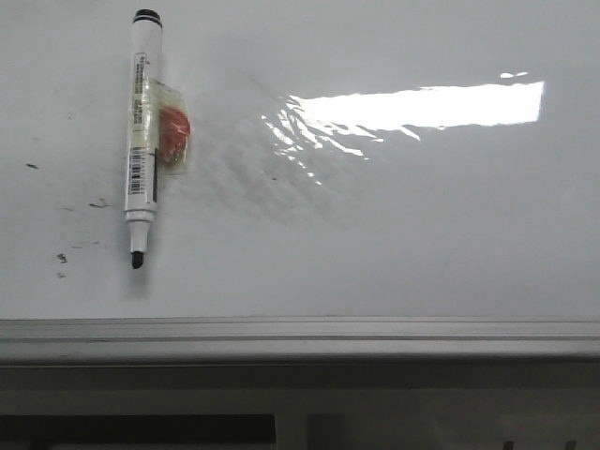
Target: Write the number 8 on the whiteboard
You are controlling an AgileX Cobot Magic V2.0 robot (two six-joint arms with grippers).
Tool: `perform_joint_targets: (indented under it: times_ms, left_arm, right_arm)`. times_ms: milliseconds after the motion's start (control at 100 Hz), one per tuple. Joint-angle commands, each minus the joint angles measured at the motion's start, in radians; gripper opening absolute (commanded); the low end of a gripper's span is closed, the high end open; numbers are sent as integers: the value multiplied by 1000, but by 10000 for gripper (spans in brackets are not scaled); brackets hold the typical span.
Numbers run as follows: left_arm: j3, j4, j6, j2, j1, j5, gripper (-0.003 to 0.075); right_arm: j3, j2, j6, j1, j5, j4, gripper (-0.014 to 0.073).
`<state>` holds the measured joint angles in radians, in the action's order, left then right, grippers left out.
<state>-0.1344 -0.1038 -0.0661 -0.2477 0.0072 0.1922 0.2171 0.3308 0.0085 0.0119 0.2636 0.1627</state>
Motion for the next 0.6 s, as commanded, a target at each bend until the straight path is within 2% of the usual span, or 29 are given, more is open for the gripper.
perform_joint_targets:
  times_ms: [0,80,150,260,360,590]
  left_arm:
    - [-34,0,-2,-23,-7,-130,125]
    - [-34,0,-2,-27,-7,-192,292]
    - [-34,-7,-2,-31,-8,-253,379]
    - [-34,9,-2,-33,-13,-303,384]
    - [-36,11,-2,-33,-62,-319,384]
    - [-36,49,-2,-38,-278,-317,358]
  right_arm:
    - [39,47,-1,-4,-119,6,-63]
    - [39,67,-1,-4,-131,6,-63]
    - [39,80,-1,-4,-131,6,-63]
    - [39,83,-1,-4,-131,6,-63]
    - [39,83,-1,-4,-124,6,-63]
    - [39,83,-1,-4,-130,6,-63]
